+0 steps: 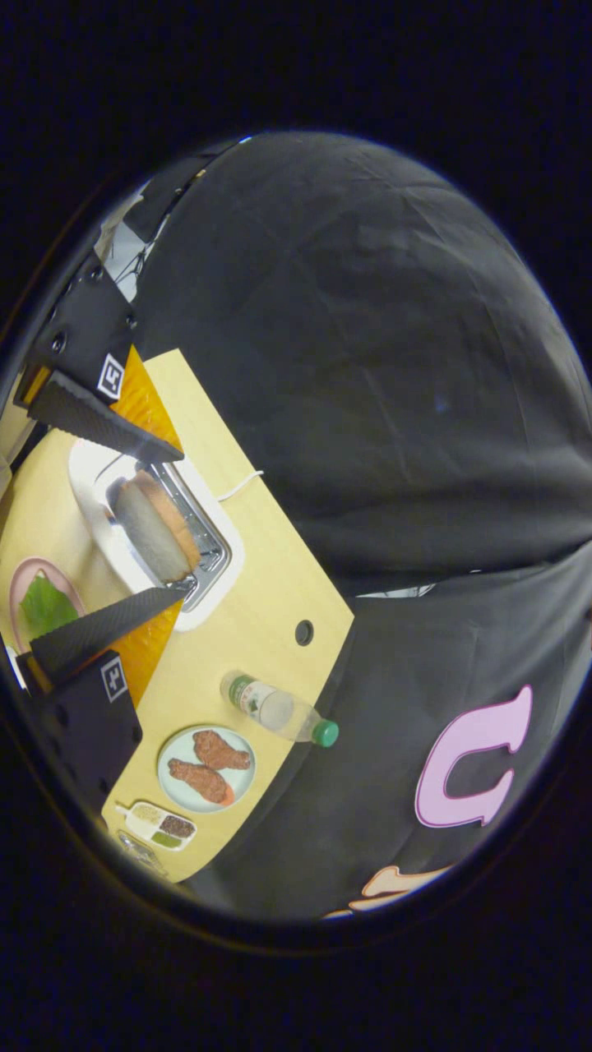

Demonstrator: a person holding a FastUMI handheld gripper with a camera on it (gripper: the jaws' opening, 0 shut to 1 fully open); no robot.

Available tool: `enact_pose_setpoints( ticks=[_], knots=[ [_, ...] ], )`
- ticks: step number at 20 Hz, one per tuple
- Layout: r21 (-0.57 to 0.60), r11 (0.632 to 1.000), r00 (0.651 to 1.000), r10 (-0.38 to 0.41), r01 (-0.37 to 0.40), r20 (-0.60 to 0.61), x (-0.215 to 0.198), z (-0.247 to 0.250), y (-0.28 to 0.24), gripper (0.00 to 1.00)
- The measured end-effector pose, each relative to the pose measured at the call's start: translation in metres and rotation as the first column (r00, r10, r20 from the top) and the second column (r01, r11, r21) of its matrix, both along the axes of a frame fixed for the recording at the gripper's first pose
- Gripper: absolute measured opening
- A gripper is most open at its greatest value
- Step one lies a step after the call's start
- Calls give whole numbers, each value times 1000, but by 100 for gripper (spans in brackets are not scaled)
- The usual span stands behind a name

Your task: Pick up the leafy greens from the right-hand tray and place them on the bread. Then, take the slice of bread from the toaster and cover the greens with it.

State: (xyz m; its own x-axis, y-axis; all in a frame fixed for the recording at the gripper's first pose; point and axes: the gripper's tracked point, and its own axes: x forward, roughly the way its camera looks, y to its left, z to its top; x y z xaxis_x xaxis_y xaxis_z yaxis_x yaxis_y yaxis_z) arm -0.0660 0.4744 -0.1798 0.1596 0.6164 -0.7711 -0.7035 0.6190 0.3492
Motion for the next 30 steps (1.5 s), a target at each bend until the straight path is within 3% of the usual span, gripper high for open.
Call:
enact_pose_setpoints(
  ticks=[8, 19, 23, 30],
  knots=[
    [-95, 995, 999, -7, 3, -51, -5, -43, 7, 97],
    [-111, 994, 990, -14, -2, -142, -21, -49, -9, 23],
    [-45, 998, 986, -47, 41, -157, -16, -30, -12, 8],
    [81, 986, 978, -128, 143, -162, 0, 11, -39, 8]
  ],
)
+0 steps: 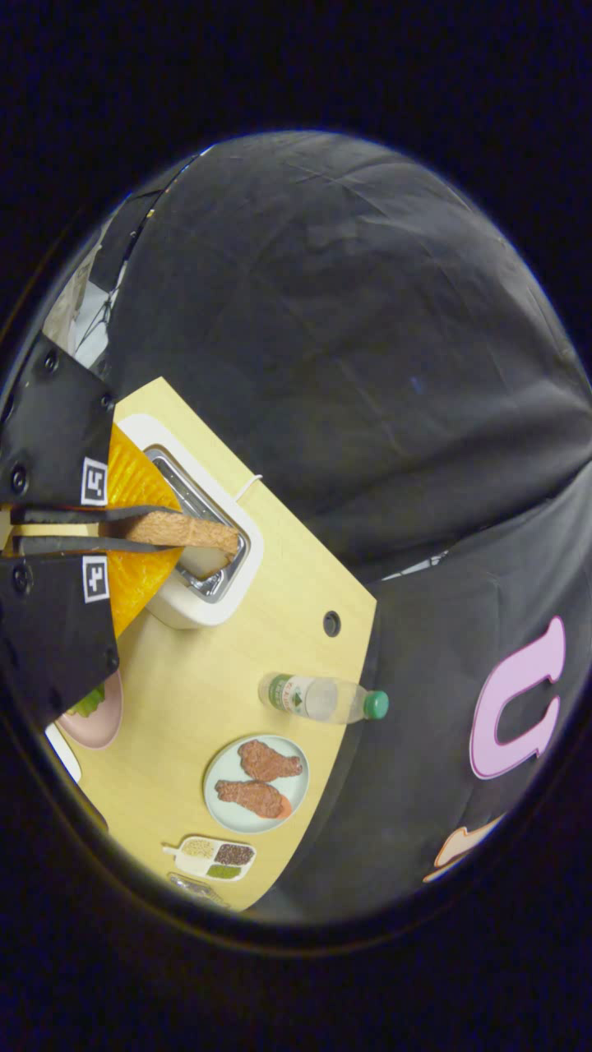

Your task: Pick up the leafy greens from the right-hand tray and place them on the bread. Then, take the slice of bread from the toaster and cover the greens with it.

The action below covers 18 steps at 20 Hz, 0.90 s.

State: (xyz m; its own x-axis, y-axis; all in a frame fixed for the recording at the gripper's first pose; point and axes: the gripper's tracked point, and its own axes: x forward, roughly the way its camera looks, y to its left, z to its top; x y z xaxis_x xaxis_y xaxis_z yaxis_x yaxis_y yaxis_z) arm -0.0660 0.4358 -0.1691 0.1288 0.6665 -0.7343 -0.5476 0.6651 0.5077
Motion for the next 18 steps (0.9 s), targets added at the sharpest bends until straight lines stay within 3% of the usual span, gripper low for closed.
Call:
enact_pose_setpoints(
  ticks=[10, 18],
  knots=[
    [93, 989, 992, -116, 119, -40, 2, 22, -61, 8],
    [66, 967, 963, -236, 246, -134, -13, -23, -123, 8]
  ],
)
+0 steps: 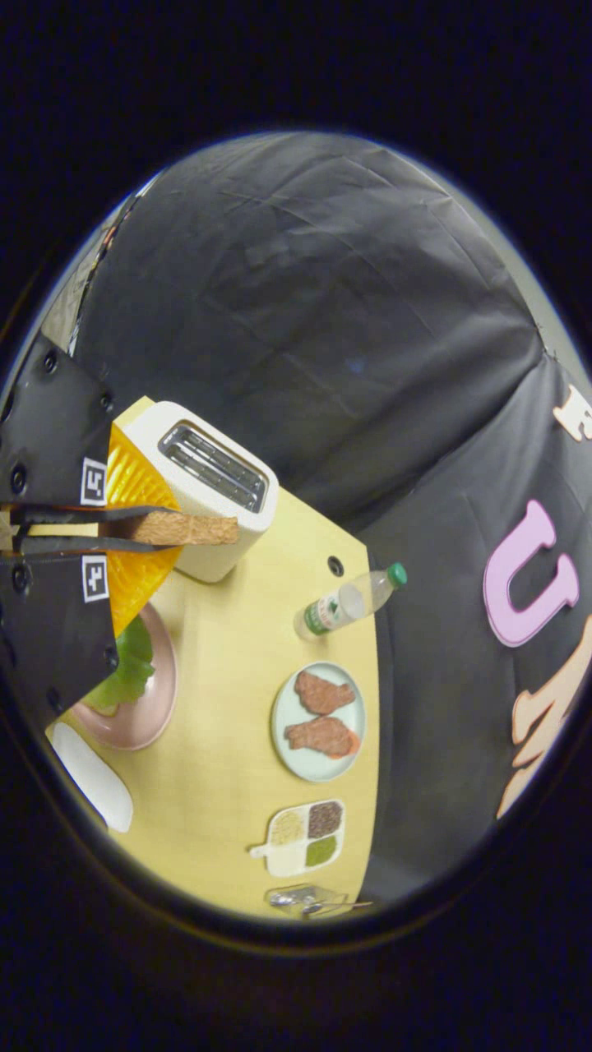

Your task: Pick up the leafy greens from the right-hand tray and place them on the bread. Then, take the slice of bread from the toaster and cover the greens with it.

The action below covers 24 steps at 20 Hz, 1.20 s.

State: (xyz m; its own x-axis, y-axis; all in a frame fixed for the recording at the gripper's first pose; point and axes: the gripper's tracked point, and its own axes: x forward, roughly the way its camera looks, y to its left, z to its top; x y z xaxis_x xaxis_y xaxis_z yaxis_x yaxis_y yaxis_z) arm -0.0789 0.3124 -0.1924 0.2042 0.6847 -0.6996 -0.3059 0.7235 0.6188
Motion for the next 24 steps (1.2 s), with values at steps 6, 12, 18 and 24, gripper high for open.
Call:
enact_pose_setpoints(
  ticks=[6, 12, 18, 24],
  knots=[
    [7, 998, 993, -62, 63, -104, -25, -44, -32, 8],
    [-6, 995, 980, -97, 98, -173, -43, -80, -53, 8],
    [-58, 990, 966, -136, 126, -219, -61, -117, -83, 8],
    [-108, 986, 960, -153, 131, -236, -74, -140, -106, 15]
  ],
)
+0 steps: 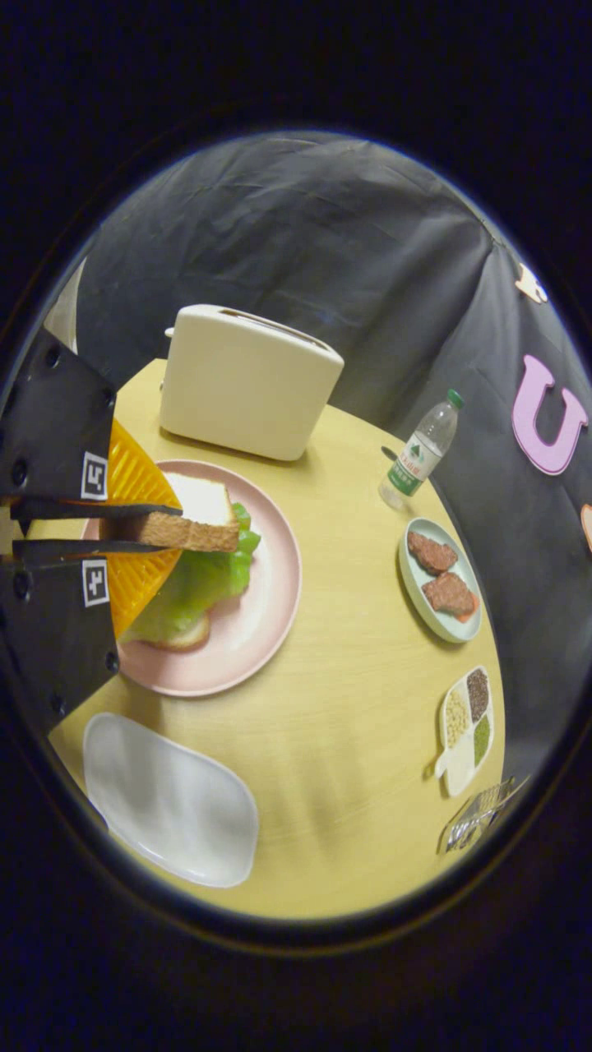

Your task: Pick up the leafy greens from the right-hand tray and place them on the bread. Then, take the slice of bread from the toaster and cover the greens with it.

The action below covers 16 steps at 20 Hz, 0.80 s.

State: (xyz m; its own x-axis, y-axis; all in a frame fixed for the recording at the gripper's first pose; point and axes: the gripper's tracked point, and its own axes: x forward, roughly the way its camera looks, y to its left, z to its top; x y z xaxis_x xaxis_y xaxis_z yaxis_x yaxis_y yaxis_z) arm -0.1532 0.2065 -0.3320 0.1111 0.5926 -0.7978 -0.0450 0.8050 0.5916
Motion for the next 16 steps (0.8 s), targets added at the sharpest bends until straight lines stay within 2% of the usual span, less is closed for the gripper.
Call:
enact_pose_setpoints(
  ticks=[2, 5, 11, 14, 16],
  knots=[
    [-25, 1000, 1000, 18, -18, 10, -2, -3, -5, 19],
    [-65, 997, 999, 44, -42, 29, -3, -9, -20, 43],
    [-78, 996, 988, 62, -51, 138, 7, 12, -42, 68],
    [-79, 996, 956, 60, -39, 286, 25, 40, -56, 80],
    [-95, 995, 914, 47, -10, 403, 40, 61, -70, 88]
  ],
)
